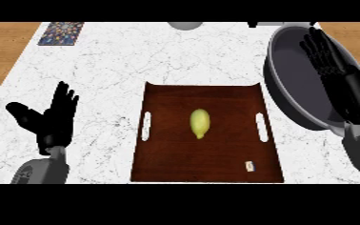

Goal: Pick the lemon from the tray and place it in the pot

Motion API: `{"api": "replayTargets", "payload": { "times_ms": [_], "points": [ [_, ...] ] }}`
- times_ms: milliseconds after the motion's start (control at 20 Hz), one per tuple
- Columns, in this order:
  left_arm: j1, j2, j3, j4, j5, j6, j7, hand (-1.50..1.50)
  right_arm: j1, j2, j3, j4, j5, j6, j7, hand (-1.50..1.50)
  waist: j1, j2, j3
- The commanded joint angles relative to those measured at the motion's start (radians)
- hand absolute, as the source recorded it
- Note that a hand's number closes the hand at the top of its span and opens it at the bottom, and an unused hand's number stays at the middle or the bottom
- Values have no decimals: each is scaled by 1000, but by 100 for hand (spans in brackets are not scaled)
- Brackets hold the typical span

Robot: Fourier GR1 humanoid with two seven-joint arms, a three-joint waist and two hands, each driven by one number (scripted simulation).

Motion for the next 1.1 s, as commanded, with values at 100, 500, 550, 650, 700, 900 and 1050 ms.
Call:
{"api": "replayTargets", "payload": {
  "times_ms": [100,500,550,650,700,900,1050],
  "points": [
    [-84,52,-41,-91,-76,-2,2,0,-40,77,14,8,136,-60,-211,150,8,23,10],
    [-106,114,-104,-208,-125,-57,33,0,18,246,47,155,445,-446,-608,-150,27,28,13],
    [-159,113,-99,-203,-117,-58,64,0,-32,264,35,219,425,-427,-668,-150,25,30,12],
    [-112,128,-93,-261,-117,-48,96,0,67,264,42,235,403,-382,-862,-150,17,25,12],
    [-68,138,-68,-254,-101,-77,66,0,88,291,57,204,430,-424,-881,-150,11,23,10],
    [-102,126,-60,-249,-143,-79,97,0,103,204,70,65,494,-342,-741,-150,-3,21,8],
    [-70,139,-49,-300,-123,-71,123,0,181,130,161,-62,626,-359,-549,-150,-9,16,7]
  ]
}}
